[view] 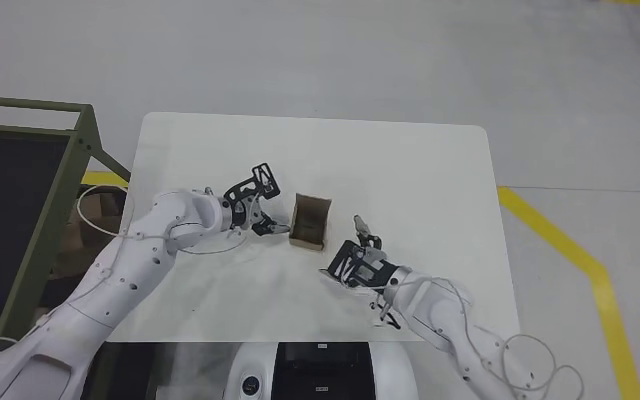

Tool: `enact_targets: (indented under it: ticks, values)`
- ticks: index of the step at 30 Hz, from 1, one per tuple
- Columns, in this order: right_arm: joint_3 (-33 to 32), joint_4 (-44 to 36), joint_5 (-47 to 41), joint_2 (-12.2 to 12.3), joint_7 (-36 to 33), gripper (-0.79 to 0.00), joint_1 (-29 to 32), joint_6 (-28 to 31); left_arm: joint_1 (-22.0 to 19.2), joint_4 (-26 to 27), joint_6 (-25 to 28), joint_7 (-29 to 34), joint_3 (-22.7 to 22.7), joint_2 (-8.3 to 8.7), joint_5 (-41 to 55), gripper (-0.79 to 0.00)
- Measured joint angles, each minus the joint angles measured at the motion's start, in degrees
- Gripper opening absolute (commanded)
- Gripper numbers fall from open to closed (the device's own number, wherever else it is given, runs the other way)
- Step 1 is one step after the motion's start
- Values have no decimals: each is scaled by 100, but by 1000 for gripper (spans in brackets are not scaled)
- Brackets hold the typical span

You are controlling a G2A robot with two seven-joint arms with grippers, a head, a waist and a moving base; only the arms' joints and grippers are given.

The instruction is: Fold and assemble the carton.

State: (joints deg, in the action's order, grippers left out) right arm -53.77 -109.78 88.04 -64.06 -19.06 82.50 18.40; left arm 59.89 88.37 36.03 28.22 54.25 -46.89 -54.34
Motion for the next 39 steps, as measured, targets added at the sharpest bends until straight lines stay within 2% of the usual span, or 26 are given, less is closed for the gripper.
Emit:
enact_targets:
  ticks: [9,16,19,23,31,35,39]
  values:
    - [35,227,222,-46,-245,0,-40,-290,91,137,172,61,75,-9,31,0]
    - [198,636,309,-162,-249,0,-371,-620,6,-155,22,-107,287,-50,585,0]
    - [234,742,331,-201,-154,0,-469,-726,-48,-314,229,-97,351,-65,1026,0]
    - [225,773,301,-236,-39,0,-530,-821,-144,-402,219,13,333,-104,1260,0]
    - [-219,549,25,-179,327,0,-218,-774,-202,-379,219,135,286,-152,1239,0]
    - [-421,421,-180,-143,328,0,-68,-538,-136,-352,193,114,344,-150,1223,0]
    - [-482,380,-259,-138,275,0,-33,-562,-61,-387,106,70,491,-134,1457,0]
